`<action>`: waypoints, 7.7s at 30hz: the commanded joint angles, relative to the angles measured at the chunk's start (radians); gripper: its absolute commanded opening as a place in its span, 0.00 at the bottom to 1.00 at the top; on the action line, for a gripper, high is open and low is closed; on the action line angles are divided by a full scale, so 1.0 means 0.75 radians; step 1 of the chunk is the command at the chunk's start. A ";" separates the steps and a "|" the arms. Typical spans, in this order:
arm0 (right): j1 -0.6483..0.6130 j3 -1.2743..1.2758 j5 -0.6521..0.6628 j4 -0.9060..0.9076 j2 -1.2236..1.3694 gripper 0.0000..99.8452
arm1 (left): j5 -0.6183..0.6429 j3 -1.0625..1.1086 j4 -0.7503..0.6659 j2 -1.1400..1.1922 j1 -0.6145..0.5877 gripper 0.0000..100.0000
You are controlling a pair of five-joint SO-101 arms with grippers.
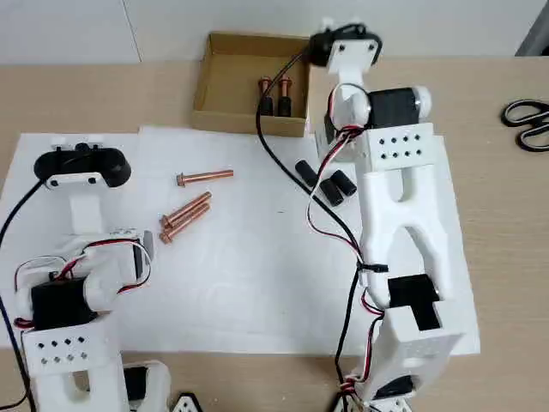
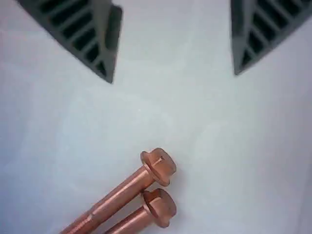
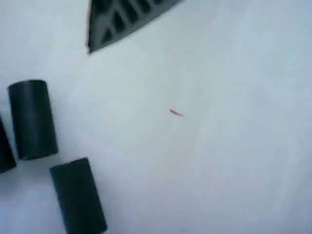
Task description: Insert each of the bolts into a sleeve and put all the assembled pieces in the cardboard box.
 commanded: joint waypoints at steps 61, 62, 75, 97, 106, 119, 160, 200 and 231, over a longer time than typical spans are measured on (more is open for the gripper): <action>0.052 0.421 0.072 -0.069 0.034 0.01 | -0.004 0.089 -0.037 -0.014 -0.010 0.15; 0.048 0.473 0.072 -0.109 0.030 0.01 | -0.004 0.089 -0.037 -0.014 -0.010 0.15; 0.048 0.880 0.072 -0.482 0.030 0.09 | -0.004 0.089 -0.037 -0.014 -0.010 0.15; 0.024 0.888 0.082 -0.441 0.030 0.17 | -0.004 0.089 -0.037 -0.014 -0.008 0.15; 0.024 0.888 0.133 -0.439 0.030 0.01 | -0.004 0.089 -0.037 -0.014 -0.008 0.15; 0.036 0.755 0.145 -0.261 -0.146 0.00 | 0.002 -0.193 0.027 0.225 -0.012 0.15; 0.034 0.822 0.309 -0.146 -0.251 0.00 | 1.575 -1.024 -0.610 1.774 0.323 0.07; 0.030 0.822 0.309 -0.134 -0.247 0.00 | 1.702 -1.157 -0.624 1.962 0.276 0.01; 0.028 0.593 0.313 0.026 -0.627 0.00 | 0.779 -2.258 0.356 1.813 0.432 0.01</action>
